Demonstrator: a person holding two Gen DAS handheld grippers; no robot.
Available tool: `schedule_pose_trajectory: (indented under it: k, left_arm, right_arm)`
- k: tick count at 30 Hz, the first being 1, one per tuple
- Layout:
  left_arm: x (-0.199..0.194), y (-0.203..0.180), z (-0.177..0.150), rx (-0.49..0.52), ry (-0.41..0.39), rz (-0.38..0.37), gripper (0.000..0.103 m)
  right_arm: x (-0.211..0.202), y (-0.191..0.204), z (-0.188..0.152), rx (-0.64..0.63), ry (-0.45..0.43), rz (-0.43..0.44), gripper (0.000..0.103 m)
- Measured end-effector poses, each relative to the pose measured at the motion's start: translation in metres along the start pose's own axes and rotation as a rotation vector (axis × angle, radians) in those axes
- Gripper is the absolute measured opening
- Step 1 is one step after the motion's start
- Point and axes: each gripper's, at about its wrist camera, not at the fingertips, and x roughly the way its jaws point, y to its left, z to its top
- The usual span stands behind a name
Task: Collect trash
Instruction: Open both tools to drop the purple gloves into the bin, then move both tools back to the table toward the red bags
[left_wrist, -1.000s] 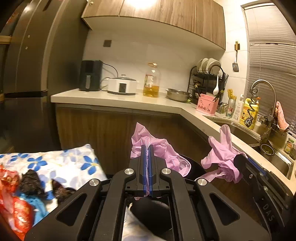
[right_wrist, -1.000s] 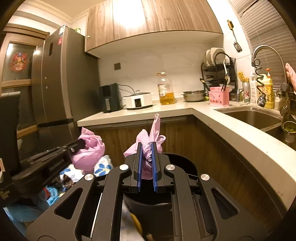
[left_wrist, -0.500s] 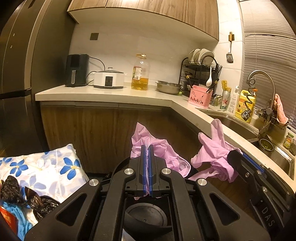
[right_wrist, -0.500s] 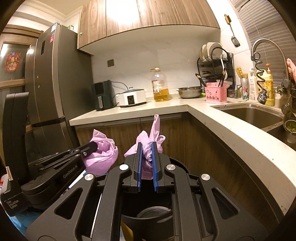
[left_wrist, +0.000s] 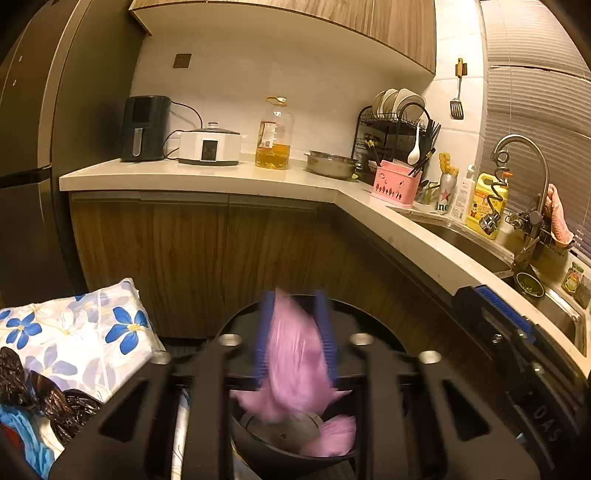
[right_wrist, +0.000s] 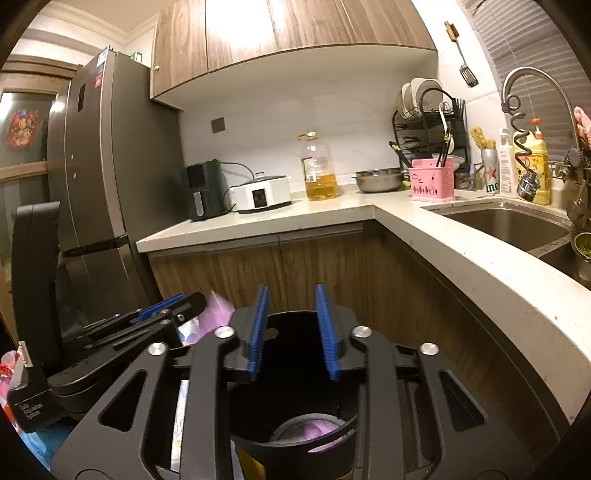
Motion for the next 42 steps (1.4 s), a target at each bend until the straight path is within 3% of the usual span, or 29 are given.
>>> schedule_pose_trajectory:
  k: [3,8,16,25,42]
  left_arm:
    - [0.000,0.004,-0.002,-0.007,0.007,-0.004,0.043]
    - [-0.016,0.019,-0.009,-0.053,-0.028,0.060,0.080]
    - [-0.055,0.038,-0.035,-0.020,-0.047,0.278,0.096]
    - [-0.105,0.053,-0.058,-0.010,-0.051,0.393,0.097]
    - [-0.182,0.086,-0.090,-0.065,-0.090,0.499,0.097]
  right_arm:
    - [-0.003,-0.001,-0.001,0.008,-0.002,-0.006,0.040]
    - [-0.009,0.003,-0.003,0.006,-0.003,-0.008,0.054]
    - [-0.028,0.018,-0.013,-0.002,-0.002,0.015,0.078]
    - [-0.056,0.038,-0.029,-0.003,0.012,0.016,0.084]
    - [-0.102,0.084,-0.052,-0.008,-0.008,0.072,0.084]
